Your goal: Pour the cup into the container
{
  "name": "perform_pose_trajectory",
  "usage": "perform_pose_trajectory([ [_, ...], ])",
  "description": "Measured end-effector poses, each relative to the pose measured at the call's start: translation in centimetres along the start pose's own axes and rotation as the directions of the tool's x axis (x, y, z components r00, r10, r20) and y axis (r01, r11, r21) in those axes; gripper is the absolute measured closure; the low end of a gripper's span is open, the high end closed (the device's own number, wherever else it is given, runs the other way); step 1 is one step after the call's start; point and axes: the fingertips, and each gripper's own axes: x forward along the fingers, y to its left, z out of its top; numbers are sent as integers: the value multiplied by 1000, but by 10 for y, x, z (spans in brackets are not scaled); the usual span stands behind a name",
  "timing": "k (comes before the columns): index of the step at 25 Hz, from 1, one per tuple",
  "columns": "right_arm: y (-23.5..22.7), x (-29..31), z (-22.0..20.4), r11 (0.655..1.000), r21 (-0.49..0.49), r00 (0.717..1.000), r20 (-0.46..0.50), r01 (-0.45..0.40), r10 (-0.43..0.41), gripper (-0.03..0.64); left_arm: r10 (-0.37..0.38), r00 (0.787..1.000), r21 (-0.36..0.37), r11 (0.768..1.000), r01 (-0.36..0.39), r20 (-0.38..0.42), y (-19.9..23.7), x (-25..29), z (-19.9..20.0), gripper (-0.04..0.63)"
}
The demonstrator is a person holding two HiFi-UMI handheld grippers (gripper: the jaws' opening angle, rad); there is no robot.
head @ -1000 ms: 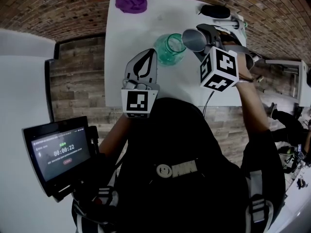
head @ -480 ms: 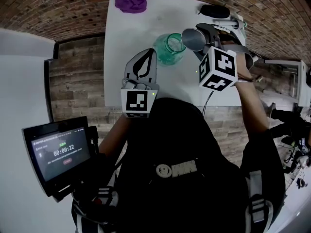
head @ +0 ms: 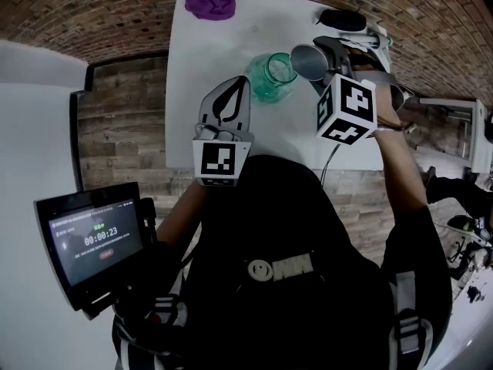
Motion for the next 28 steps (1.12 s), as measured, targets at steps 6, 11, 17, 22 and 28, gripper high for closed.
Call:
perform_pose_trajectory([
  [6, 1, 1, 0, 1000, -16, 1000, -8, -2, 2, 333, 1, 1000, -1, 1000, -1, 3, 0, 0, 0, 597],
  [11, 0, 1, 0, 1000, -13, 1000, -9, -5, 5, 333, 1, 1000, 0, 1000, -1, 6, -1, 1, 1, 597],
  [17, 0, 2, 1, 1000, -21, 1000, -12, -2, 2, 333, 5, 1000, -6, 1000, -5, 5, 1, 1, 0, 597],
  [22, -1, 1, 0, 1000, -23, 1000, -19, -3, 3, 333, 4, 1000, -8, 1000, -4, 7, 0, 1, 1, 597],
  [28, -1, 2, 0, 1000, -31, 1000, -23, -6, 5, 333, 8, 1000, -7, 1000, -7, 2, -1, 1, 0, 597],
])
